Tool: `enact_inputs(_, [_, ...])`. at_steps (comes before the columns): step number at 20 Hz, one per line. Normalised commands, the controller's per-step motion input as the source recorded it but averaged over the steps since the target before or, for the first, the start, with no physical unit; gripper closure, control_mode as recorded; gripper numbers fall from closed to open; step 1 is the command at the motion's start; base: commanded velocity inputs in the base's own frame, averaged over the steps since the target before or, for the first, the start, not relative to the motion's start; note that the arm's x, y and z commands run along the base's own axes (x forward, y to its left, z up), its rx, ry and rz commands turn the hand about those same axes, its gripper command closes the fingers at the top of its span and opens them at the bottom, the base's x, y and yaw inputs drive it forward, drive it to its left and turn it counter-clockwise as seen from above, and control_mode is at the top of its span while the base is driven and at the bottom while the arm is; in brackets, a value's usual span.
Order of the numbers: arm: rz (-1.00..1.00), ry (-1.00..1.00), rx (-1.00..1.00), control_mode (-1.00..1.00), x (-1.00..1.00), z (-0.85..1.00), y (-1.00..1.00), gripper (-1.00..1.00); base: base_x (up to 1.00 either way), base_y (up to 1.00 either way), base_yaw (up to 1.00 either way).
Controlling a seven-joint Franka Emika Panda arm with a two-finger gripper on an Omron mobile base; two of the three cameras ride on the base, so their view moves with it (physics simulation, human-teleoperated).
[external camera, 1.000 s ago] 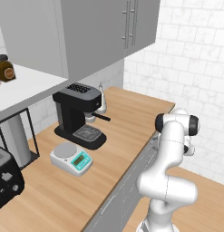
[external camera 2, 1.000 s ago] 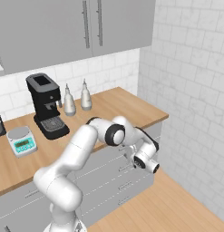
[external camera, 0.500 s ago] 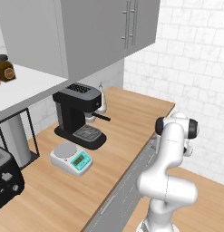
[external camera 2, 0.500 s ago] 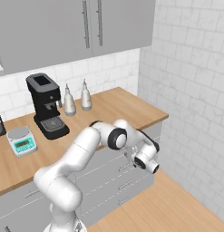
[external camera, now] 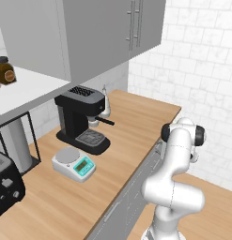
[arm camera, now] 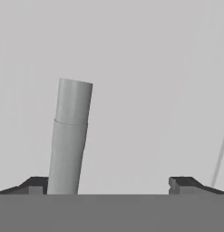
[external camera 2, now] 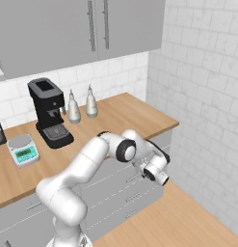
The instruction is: Take a straw from the drawer in front and place it inside the glass cup on the dining counter.
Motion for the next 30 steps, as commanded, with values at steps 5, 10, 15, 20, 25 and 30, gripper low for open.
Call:
enact_inputs(5, [0.00,0.00,0.00,-1.00,0.00,0.00,0.00,1.00,0.00,0.00,0.00])
enact_inputs(10, [0.00,0.00,0.00,-1.00,0.00,0.00,0.00,1.00,0.00,0.00,0.00])
enact_inputs(15, [0.00,0.00,0.00,-1.00,0.00,0.00,0.00,1.00,0.00,0.00,0.00])
enact_inputs(20, [0.00,-0.01,0.00,-1.00,-0.01,0.00,-0.17,1.00,0.00,0.00,0.00])
enact_inputs(25, [0.00,-0.05,-0.02,-1.00,-0.24,-0.05,-0.55,1.00,0.00,0.00,0.00])
enact_inputs(30, [0.00,-0.05,-0.01,-1.00,-0.51,0.00,-0.68,1.00,0.00,0.00,0.00])
